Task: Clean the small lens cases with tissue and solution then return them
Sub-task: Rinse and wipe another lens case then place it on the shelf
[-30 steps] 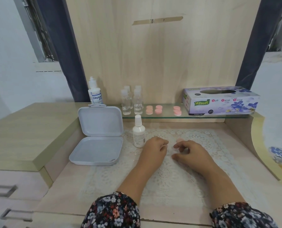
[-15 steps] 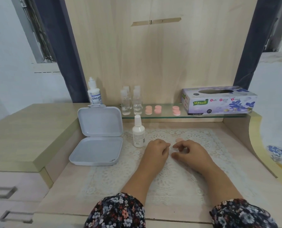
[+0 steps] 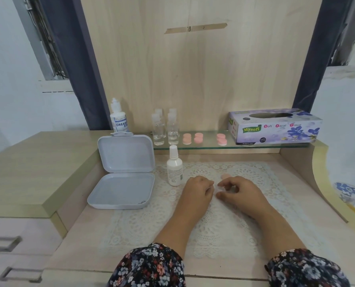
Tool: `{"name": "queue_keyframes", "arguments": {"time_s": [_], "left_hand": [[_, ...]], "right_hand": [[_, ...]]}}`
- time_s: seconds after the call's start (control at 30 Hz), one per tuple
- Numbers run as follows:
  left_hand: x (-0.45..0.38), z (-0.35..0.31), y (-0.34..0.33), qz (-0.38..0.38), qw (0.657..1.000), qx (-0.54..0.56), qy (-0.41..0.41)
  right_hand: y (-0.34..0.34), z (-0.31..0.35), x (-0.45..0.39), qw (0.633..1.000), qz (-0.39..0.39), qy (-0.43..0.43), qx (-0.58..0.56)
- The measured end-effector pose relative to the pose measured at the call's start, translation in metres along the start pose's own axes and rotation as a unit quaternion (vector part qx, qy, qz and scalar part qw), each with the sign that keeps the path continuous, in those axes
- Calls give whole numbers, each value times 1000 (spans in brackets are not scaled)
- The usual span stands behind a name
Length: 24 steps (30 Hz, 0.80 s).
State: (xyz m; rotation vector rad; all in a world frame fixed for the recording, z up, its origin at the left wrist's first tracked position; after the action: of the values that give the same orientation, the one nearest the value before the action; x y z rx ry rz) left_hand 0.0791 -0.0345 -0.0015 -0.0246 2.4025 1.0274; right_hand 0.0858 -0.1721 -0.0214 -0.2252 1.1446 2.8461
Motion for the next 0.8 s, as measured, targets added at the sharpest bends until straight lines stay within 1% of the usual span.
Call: {"name": "queue_keyframes", "arguments": {"time_s": [0.23, 0.47, 0.67, 0.8], "left_hand": [[0, 1, -1, 10, 1000, 3, 12], [3, 3, -1, 29, 998, 31, 38], [0, 8, -1, 15, 999, 27, 41], [0, 13, -3, 19, 995, 70, 68]], "right_hand": [[0, 1, 0, 1000, 4, 2, 0], [0, -1, 0, 1000, 4, -3, -12], [0, -1, 0, 1000, 1, -1, -21], [0, -1, 0, 1000, 3, -3, -18]]}}
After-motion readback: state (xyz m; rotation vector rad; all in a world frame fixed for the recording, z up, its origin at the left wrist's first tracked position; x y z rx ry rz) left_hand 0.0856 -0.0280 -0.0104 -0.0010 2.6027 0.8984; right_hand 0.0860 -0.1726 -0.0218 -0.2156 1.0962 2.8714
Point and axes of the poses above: each hand's wrist, its own x-axis away from the middle knuckle, its own y-axis out of the back of the hand, z = x × y, the point moved 10 cm from there along -x, towards the middle knuckle, and after that the axes turned 2 degrees about -z, right-handed, at the moved point
